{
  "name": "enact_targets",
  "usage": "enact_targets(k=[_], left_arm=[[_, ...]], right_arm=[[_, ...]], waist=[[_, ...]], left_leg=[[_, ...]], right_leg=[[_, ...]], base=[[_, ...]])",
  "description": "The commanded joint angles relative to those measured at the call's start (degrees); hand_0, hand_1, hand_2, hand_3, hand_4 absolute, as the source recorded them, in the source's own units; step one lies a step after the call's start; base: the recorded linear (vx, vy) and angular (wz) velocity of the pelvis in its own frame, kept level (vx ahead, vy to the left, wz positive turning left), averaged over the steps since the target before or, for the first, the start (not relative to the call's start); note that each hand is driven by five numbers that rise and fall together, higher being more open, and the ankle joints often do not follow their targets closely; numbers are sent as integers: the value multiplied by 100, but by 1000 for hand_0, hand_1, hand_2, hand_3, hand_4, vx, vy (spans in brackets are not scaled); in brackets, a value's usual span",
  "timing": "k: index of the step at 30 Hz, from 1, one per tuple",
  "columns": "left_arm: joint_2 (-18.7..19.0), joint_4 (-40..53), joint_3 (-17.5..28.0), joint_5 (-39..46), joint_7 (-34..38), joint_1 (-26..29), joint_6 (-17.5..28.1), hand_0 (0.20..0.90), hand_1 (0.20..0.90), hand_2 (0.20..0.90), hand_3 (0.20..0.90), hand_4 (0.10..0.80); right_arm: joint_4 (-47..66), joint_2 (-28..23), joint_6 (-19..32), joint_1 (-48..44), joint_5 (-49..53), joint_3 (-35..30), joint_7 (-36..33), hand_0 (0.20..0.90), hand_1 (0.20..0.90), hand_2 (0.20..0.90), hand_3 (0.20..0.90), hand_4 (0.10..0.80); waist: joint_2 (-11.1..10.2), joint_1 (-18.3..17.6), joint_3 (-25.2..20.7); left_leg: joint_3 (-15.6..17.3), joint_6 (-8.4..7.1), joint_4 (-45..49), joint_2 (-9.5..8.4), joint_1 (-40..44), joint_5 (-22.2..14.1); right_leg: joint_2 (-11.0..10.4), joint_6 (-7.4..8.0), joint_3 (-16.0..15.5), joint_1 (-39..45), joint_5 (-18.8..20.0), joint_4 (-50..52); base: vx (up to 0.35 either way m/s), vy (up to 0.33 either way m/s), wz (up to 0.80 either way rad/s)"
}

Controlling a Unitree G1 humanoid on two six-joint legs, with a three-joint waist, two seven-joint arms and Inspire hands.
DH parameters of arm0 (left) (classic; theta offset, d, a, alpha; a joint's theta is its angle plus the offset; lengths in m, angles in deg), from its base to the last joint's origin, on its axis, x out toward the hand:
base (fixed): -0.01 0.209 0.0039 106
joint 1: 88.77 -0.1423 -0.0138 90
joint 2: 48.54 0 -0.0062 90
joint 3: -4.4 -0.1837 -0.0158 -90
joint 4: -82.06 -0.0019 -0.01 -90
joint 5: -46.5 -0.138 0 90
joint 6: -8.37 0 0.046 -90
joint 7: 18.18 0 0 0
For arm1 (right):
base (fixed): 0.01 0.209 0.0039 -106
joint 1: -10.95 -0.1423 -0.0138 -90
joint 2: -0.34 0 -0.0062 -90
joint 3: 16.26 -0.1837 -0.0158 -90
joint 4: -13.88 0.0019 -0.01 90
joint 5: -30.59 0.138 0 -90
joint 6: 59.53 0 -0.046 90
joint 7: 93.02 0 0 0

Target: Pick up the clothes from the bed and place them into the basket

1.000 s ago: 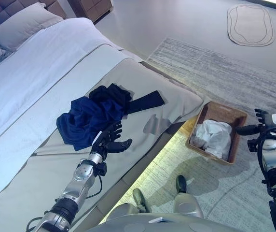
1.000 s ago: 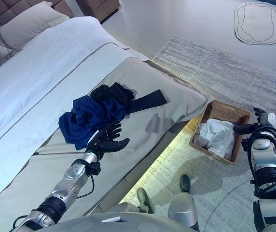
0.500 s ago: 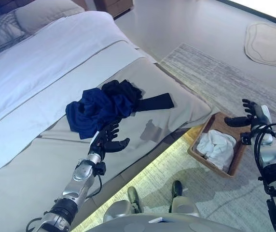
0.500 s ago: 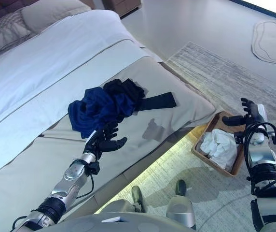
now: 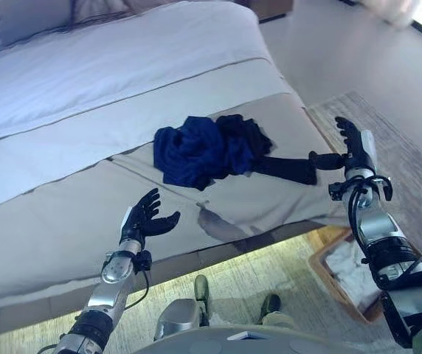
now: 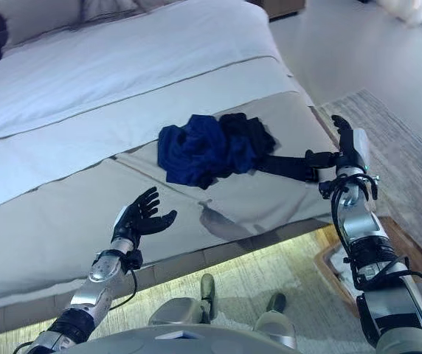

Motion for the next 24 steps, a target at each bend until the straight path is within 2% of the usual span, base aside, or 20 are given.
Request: enact_targets(k=[1, 5, 7, 8, 9, 11, 12, 13, 14, 17, 24], left_arm=[[361, 420, 280, -208, 113, 144, 250, 900, 900, 900, 900, 800], [411, 479, 348, -216, 13, 99, 134, 900, 900, 900, 900, 800], [478, 464, 328, -191, -26, 74, 139, 900, 900, 900, 900, 800], [514, 470, 341, -237, -84, 52, 141, 900, 900, 900, 900, 800], [538, 481, 329, -249, -100, 45, 140, 900, 900, 900, 900, 800], [640, 473, 255, -134, -63, 175, 116, 900, 900, 900, 900, 800], [632, 491, 235, -142, 16, 274, 85, 900, 900, 900, 900, 800], [623, 514, 229, -143, 61, 308, 64, 900, 900, 900, 900, 800], [568, 523, 213, -86, 183, 368, 40, 900, 900, 900, 900, 800], [435, 547, 109, -49, 198, 552, 16, 900, 900, 900, 900, 800], [489, 710, -60, 28, -254, 437, 198, 900, 900, 900, 900, 800]], right_arm=[[122, -238, 365, -1082, -365, 378, -276, 900, 900, 900, 900, 800], [-217, -224, 123, -1566, -381, 657, -133, 900, 900, 900, 900, 800], [-268, -246, 71, -1648, -524, 720, -96, 900, 900, 900, 900, 800], [-248, -301, 66, -1623, -480, 723, -78, 900, 900, 900, 900, 800], [-227, -311, 30, -1623, -458, 724, -83, 900, 900, 900, 900, 800], [-256, -344, 57, -1706, -368, 805, -84, 900, 900, 900, 900, 800], [-220, -276, 45, -1742, -443, 841, -96, 900, 900, 900, 900, 800], [-166, -242, 7, -1759, -504, 839, -77, 900, 900, 900, 900, 800], [-82, -198, -88, -1862, -597, 889, 6, 900, 900, 900, 900, 800], [-264, -397, -97, -2227, -463, 1039, 187, 900, 900, 900, 900, 800], [-630, -662, -176, -2654, -235, 1211, 435, 900, 900, 900, 900, 800]], waist=[[-197, 242, -406], [-199, 475, -375], [-185, 512, -350], [-185, 502, -319], [-195, 487, -289], [-241, 357, -181], [-233, 319, -144], [-238, 320, -138], [-260, 335, -144], [-315, 441, -151], [-303, 716, 23]], left_leg=[[399, -68, 412, 17, 46, -795], [242, 39, 602, -17, -64, -834], [145, 155, 622, -74, -89, -848], [-1, 202, 662, -117, -88, -868], [-80, 194, 687, -127, -75, -880], [-428, 96, 835, -101, -94, -942], [-515, 102, 865, -80, -119, -985], [-501, 97, 885, -61, -148, -983], [-479, 61, 941, -25, -209, -961], [-500, -53, 1003, -1, -432, -851], [-794, -146, 1165, -65, -681, -838]], right_leg=[[18, -174, 119, -167, -706, 719], [-59, -191, 22, -229, -936, 1235], [-164, -170, 71, -464, -939, 2105], [-179, -136, 183, -684, -841, 2594], [-181, -120, 297, -776, -763, 2594], [-166, -93, 797, -986, -534, 1668], [-198, -82, 971, -1168, -432, 1786], [-151, -82, 987, -1141, -499, 1727], [-58, -89, 945, -1003, -579, 1512], [5, -160, 764, -789, -645, 1257], [-66, -254, 378, -726, -848, 1375]], base=[[84, 72, 20], [93, 103, 23], [119, 113, 15], [138, 55, 27], [131, -89, 40], [88, -183, 56], [37, -119, 66], [29, -110, 93], [11, -107, 75], [-18, -52, 49], [22, 37, 30]])
